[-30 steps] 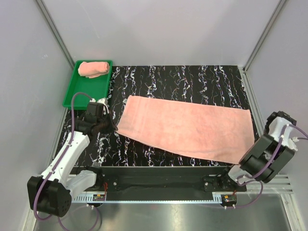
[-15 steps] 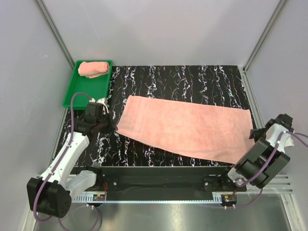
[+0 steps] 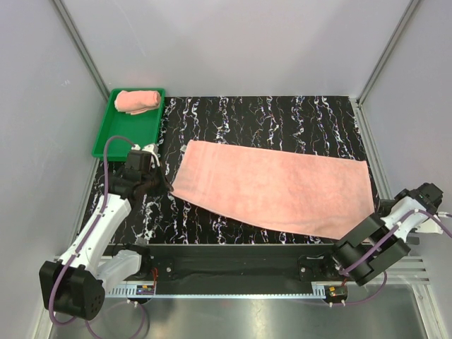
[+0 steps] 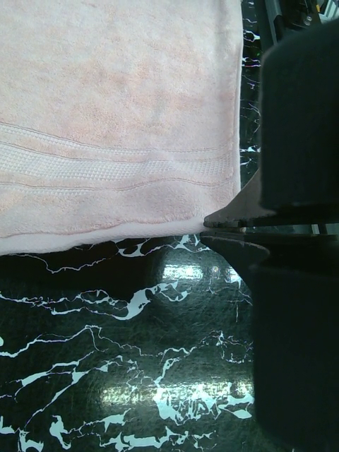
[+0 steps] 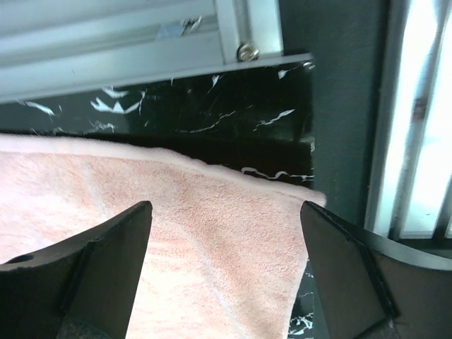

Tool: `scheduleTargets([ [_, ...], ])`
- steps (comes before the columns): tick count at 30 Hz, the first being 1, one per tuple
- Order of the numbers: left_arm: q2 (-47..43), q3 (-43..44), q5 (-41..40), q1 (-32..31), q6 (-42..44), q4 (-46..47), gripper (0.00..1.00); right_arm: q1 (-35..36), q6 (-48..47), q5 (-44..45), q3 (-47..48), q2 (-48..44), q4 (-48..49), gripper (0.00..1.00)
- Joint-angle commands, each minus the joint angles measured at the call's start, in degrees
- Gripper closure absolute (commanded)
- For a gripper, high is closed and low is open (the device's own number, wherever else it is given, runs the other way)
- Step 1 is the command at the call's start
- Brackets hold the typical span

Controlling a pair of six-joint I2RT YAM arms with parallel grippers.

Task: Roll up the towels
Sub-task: Fold the towel

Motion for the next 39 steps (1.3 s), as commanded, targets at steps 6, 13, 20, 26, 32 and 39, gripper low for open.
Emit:
scheduleTargets([
  [6, -0.9, 0.2, 2.0, 0.0, 1.0, 2.5, 1.00, -6.3, 0.3, -1.2, -1.2, 2.5, 3.0, 0.09],
  [13, -0.8, 0.2, 1.7, 0.0, 0.9, 2.4, 1.00, -6.8, -2.1, -11.7, -5.2, 11.5, 13.8, 0.22],
  [20, -1.1, 0.1, 1.0, 0.0, 0.7, 2.3, 1.00, -3.8, -2.9, -16.2, -9.2, 2.3, 17.8, 0.18],
  [26, -0.9, 0.2, 0.2, 0.0, 0.6, 2.1, 1.00, 3.8, -2.0, -19.1, -13.8, -1.6, 25.1, 0.23],
  [32, -0.9, 0.2, -0.3, 0.0, 0.5, 2.0, 1.00, 7.0, -2.7, -17.4, -12.6, -4.9, 23.4, 0.40],
  [39, -0.8, 0.1, 0.2, 0.0, 0.5, 2.2, 1.00, 8.0, -1.8, -20.5, -14.6, -16.9, 18.7, 0.90],
])
